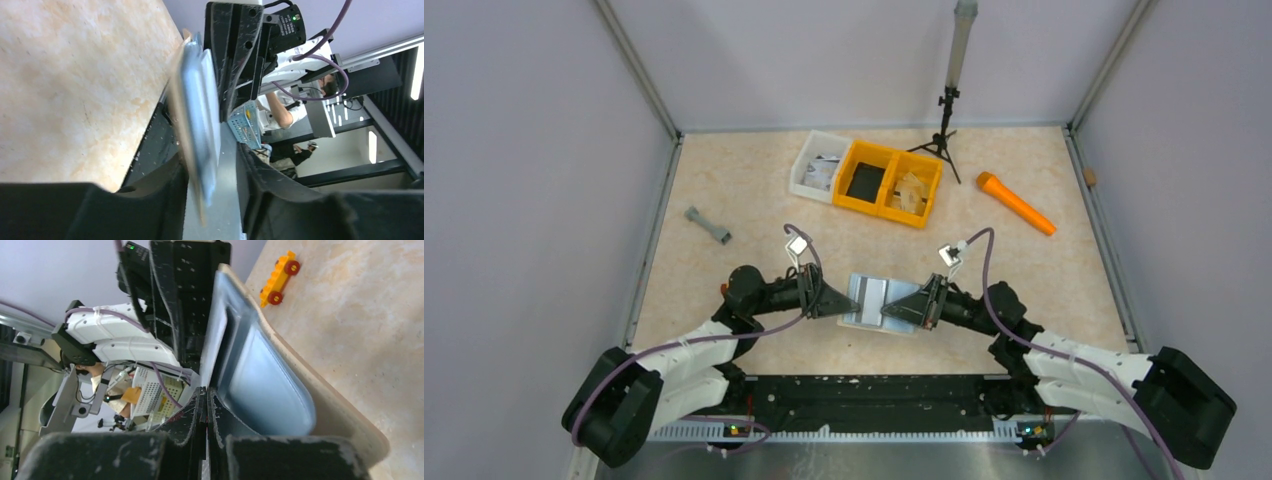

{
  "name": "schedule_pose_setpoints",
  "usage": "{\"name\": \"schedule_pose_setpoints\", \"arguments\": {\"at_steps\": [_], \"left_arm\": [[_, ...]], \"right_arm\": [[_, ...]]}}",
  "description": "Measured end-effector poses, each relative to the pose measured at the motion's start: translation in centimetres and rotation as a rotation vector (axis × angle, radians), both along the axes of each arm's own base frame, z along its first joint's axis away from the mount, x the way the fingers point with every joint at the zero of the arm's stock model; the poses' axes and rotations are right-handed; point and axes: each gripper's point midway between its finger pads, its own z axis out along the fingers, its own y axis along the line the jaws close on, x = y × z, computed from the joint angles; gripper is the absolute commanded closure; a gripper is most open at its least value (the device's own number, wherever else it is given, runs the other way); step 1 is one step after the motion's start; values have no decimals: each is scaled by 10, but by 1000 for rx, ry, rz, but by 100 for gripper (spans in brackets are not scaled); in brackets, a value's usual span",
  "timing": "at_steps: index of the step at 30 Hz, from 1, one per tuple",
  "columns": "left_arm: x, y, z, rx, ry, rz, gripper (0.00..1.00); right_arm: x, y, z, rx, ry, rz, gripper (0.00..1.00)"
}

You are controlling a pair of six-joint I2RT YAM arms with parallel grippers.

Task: Take the credit cards out of the card holder
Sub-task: Remove the credit card from the card holder.

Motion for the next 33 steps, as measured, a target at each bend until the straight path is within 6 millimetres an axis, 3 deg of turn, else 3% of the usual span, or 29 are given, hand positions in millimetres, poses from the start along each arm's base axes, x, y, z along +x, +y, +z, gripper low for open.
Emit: {"name": "schedule_pose_setpoints", "arguments": {"at_steps": [2, 7, 13, 17, 19, 26, 33], "left_arm": [[-1, 0, -4, 11, 15, -4, 51], [-2, -1, -15, 49, 42, -7, 60], [-4, 0, -20, 66, 53, -16, 100], [-6, 0, -19, 62, 46, -23, 100], [-6, 0, -19, 62, 46, -22, 100], [-7, 0, -14, 36, 52, -24, 100], [-7, -1, -6, -9, 80, -37, 100]], "right_arm": [[0, 0, 7, 21, -18, 1, 100], [0, 2, 14, 30, -29, 5, 100], [1, 3, 13, 14, -32, 9, 100], [3, 2, 1, -30, -4, -4, 75], [3, 2, 0, -33, -5, -4, 68], [5, 3, 7, -40, -29, -4, 59], [6, 4, 12, -42, -50, -5, 56]]}}
